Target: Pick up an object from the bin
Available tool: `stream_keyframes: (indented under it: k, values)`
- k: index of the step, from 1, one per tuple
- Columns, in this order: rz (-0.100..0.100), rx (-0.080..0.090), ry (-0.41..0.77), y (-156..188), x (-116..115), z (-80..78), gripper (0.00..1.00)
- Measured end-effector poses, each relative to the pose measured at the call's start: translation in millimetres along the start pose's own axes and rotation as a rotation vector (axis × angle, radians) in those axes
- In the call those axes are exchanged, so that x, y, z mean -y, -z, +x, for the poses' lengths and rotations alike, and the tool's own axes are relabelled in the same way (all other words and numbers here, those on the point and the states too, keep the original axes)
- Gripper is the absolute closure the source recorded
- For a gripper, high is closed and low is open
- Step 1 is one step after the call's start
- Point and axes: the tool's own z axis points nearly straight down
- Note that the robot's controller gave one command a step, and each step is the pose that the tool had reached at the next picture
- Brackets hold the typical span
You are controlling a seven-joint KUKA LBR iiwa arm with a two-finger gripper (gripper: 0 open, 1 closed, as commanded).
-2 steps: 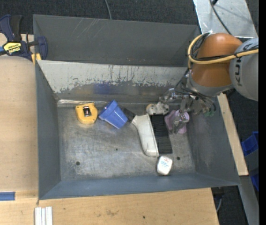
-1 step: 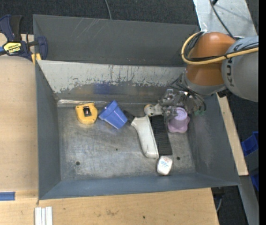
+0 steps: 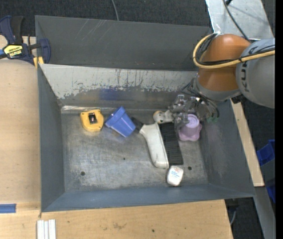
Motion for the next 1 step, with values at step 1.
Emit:
stream_keyframes:
  k: [1]
  values:
    - [-0.003, -0.016, -0.028, 163.4, -20.8, 8.1, 1.00]
